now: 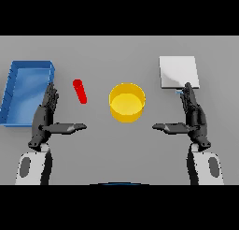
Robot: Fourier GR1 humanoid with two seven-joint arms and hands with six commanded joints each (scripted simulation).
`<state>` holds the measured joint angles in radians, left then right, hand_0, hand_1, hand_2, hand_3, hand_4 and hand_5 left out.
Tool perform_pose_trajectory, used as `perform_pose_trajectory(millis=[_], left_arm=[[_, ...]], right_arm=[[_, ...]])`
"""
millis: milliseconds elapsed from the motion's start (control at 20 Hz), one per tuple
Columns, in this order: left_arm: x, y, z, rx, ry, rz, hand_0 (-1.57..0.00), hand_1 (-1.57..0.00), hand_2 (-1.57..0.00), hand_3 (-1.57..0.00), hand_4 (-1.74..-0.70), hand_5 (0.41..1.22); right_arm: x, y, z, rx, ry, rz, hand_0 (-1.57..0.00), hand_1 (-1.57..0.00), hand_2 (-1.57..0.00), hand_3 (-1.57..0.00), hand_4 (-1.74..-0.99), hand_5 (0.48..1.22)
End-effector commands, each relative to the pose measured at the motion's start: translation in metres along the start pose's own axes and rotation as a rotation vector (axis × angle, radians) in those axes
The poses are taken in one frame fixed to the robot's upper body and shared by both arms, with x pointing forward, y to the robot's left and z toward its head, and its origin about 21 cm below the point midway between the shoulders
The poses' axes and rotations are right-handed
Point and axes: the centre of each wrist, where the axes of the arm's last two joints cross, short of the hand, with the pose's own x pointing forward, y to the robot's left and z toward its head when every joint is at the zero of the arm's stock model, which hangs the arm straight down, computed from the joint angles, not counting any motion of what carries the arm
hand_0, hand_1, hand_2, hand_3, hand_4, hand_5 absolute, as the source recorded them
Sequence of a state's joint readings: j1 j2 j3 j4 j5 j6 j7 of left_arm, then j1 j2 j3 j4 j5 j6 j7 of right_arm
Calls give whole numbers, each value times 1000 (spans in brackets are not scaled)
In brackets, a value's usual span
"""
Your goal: Pick up the red beaker and tilt it to pour out 1 green nut into yellow bowl. Pick up the yellow bowl and place it on the metallic measuring scale.
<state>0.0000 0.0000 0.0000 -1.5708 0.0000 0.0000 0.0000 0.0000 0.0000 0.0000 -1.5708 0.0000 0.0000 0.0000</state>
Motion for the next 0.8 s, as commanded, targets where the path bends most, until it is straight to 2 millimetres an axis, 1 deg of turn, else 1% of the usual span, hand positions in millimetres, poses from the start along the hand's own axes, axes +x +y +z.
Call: perform_pose_trajectory(millis=[0, 200, 250, 300, 350, 450, 500, 550, 600, 700, 750], left_arm=[[0, -1, 0, 0, -1, 1, 1, 1, 1, 1, -1204, 652], [-1, -6, 4, -3, -4, 2, 1, 1, 1, 1, -1204, 652], [1, -8, 6, -7, -12, 1, 1, 1, 1, 1, -1204, 652], [4, -10, 13, -35, -24, -78, 1, 1, 1, 1, -1204, 652], [8, -10, 18, -51, -36, -124, 1, 1, 1, 1, -1207, 649], [16, -10, 26, -68, -30, -167, 1, 1, 1, 1, -1218, 654], [19, -11, 27, -69, -23, -179, 1, 1, 1, 1, -1223, 658], [21, -8, 29, -70, -18, -184, 1, 1, 1, 1, -1224, 660], [19, -11, 32, -88, -23, -189, 1, 1, 1, 1, -1226, 661], [17, -16, 28, -102, 0, -199, 1, 1, 1, 1, -1239, 668], [18, -18, 23, -112, 3, -205, 1, 1, 1, 1, -1254, 679]], right_arm=[[0, 0, 0, -1, 0, -1, 1, 1, 1, 1, -1245, 681], [0, 3, 1, 1, -1, -1, 1, 1, 1, 1, -1245, 681], [-4, 4, 1, 5, 4, -5, 1, 1, 1, 1, -1245, 681], [1, -2, 9, 14, -79, 143, 1, 1, 1, 1, -1245, 681], [4, 1, 17, 32, -137, 219, 1, 1, 1, 1, -1242, 678], [8, 3, 25, 45, -145, 302, 1, 1, 1, 1, -1235, 679], [11, 3, 26, 37, -145, 319, 1, 1, 1, 1, -1235, 678], [9, 8, 29, 48, -150, 323, 1, 1, 1, 1, -1235, 678], [12, 5, 30, 53, -161, 317, 1, 1, 1, 1, -1241, 680], [12, 8, 29, 53, -143, 307, 1, 1, 1, 1, -1250, 681], [10, 7, 32, 58, -141, 297, 1, 1, 1, 1, -1254, 682]])
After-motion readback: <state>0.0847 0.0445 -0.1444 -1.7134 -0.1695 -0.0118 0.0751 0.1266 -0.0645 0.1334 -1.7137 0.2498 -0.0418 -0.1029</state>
